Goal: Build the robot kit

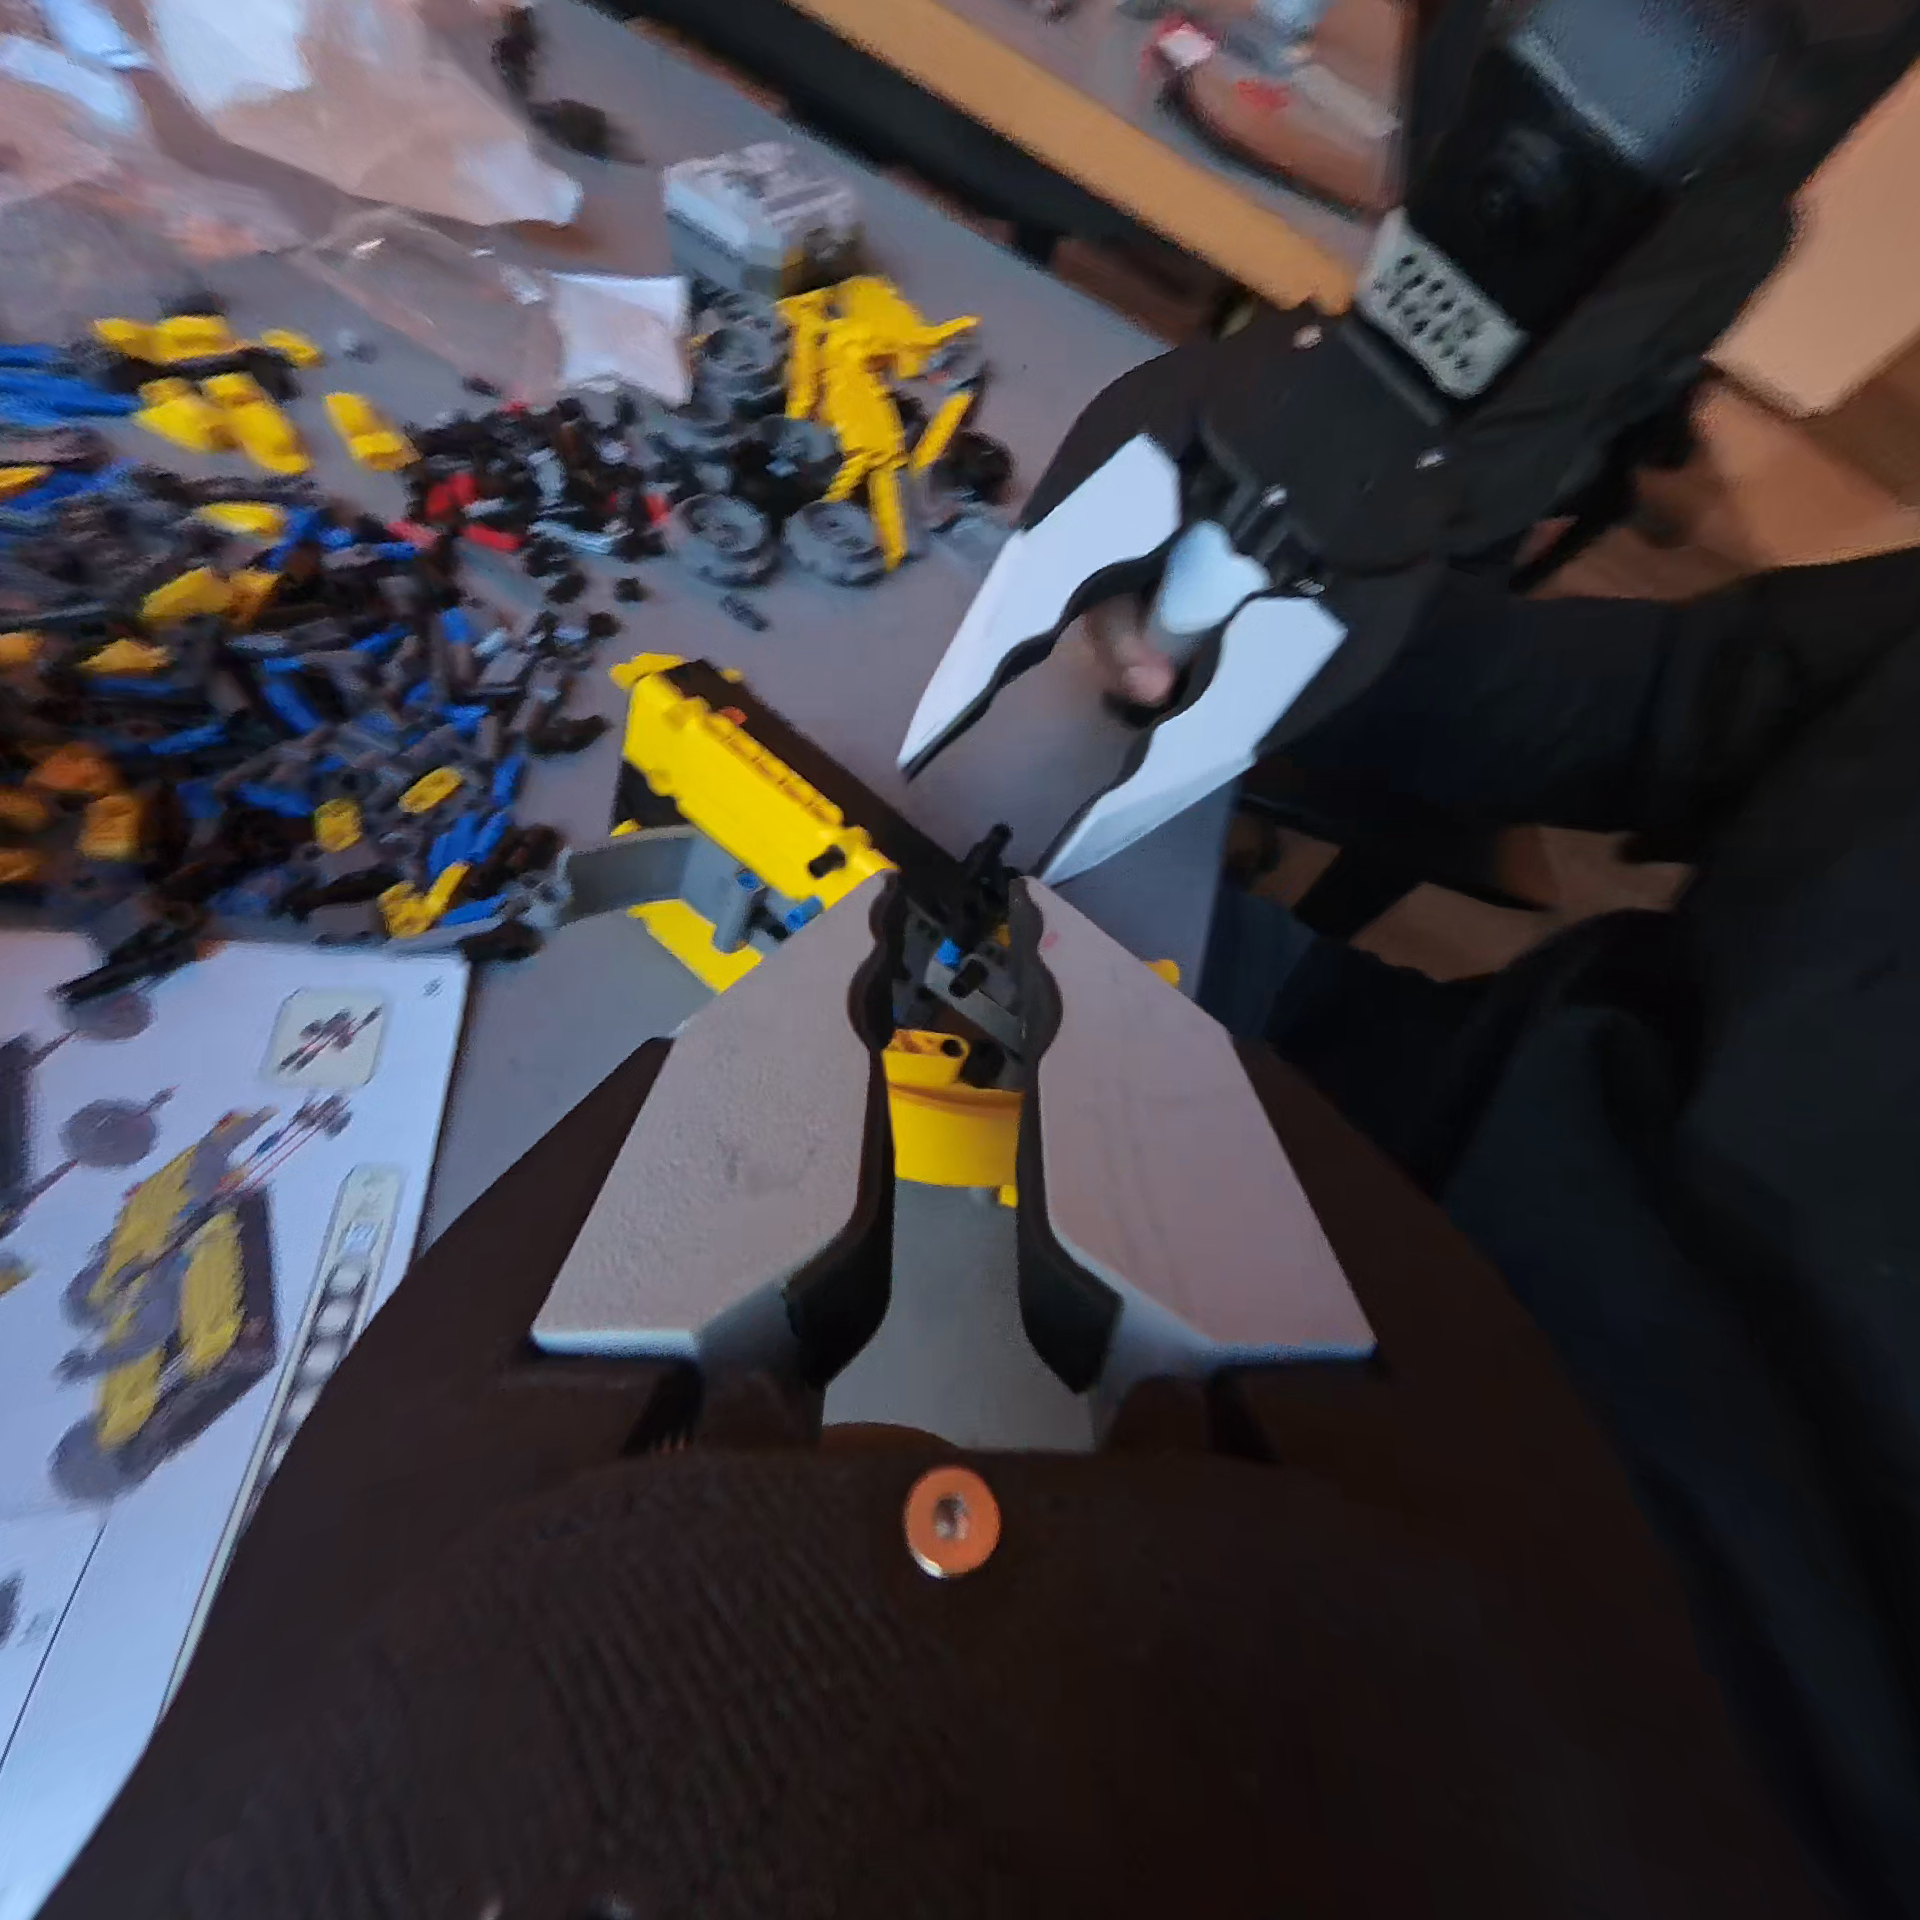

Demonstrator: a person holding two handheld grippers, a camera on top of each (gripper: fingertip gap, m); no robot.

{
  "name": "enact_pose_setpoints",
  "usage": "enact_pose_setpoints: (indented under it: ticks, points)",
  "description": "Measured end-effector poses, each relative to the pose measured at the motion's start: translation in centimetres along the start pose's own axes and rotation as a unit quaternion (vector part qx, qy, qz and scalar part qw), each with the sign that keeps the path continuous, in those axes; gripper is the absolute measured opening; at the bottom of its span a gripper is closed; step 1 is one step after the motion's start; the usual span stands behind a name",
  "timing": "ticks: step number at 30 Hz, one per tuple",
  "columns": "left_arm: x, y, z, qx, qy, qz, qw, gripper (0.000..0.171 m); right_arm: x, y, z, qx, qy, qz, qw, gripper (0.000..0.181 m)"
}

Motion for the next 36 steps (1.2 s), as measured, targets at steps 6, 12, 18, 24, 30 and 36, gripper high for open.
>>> enact_pose_setpoints:
  ticks: [6,12,18,24,30,36]
  points:
    - [-1.0,-0.1,2.3,0.084,0.059,-0.007,0.995,0.061,-1.8,0.5,1.8,-0.022,0.005,-0.028,0.999,0.05]
    - [-2.8,-1.4,4.0,0.227,0.021,-0.02,0.973,0.064,-1.3,-0.4,5.0,0.038,-0.031,-0.016,0.999,0.082]
    - [-3.7,-1.2,3.8,0.241,-0.017,-0.065,0.968,0.048,-1.1,-3.2,5.3,0.118,0.005,-0.06,0.991,0.098]
    - [-4.1,1.5,1.3,0.188,-0.002,-0.072,0.98,0.039,-0.8,-3.5,4.4,0.099,0.0,-0.056,0.993,0.089]
    - [-4.3,4.4,-1.1,0.212,0.006,-0.09,0.973,0.033,-0.7,-3.6,3.6,0.085,0.004,-0.05,0.995,0.07]
    - [-2.4,5.2,-0.3,0.208,-0.03,-0.102,0.972,0.039,-0.4,-3.3,4.4,0.07,-0.001,-0.027,0.997,0.073]
Point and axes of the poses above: each gripper's, where its closed fingertips meet, y back along the fingers, x out of its top, z = x × y across the jaws, the point moved 6 cm from there along y, back along the fingers, and after that the axes turned 4 degrees about x, right-handed, at the moved point
